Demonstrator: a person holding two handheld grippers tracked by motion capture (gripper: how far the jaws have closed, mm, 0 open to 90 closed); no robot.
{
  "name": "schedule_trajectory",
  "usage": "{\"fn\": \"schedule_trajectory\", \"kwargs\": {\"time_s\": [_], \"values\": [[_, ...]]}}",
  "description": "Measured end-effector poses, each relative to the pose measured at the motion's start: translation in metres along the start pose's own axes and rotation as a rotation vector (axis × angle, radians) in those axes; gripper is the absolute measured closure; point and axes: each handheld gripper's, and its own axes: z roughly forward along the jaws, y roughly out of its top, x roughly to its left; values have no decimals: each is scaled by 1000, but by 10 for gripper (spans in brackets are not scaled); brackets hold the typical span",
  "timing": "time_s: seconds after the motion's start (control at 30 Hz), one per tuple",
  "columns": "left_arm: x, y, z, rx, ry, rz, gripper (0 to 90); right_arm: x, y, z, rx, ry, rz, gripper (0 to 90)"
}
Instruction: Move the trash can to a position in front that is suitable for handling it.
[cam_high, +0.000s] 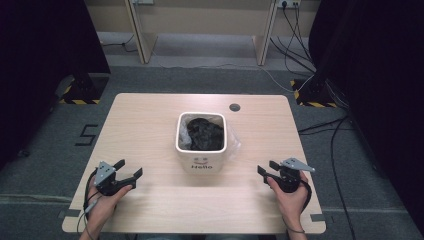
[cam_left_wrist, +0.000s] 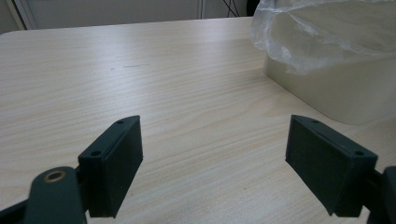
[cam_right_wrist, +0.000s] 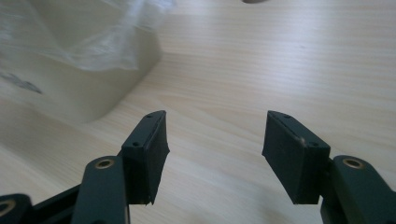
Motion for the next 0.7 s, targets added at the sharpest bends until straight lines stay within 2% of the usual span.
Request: {"fn": "schedule_trajectory", "kwargs": {"time_s": [0.1, 0.27, 0.4, 0.53, 0.63, 0.7], "values": [[0, 0, 0, -1, -1, 7, 181, 13, 10, 9, -8, 72, -21, 397], [-1, -1, -1, -5, -7, 2, 177, 40, 33, 26, -26, 207, -94, 389], [-1, -1, -2, -3, -10, 4, 175, 59, 48, 35, -28, 285, -150, 381], [-2, -1, -2, 0, -12, 11, 174, 73, 59, 43, -34, 313, -194, 381], [-1, -1, -2, 0, -14, 10, 173, 83, 67, 52, -25, 317, -226, 375], [-1, -1, -2, -2, -16, 3, 172, 89, 71, 60, -29, 321, -231, 370]]}}
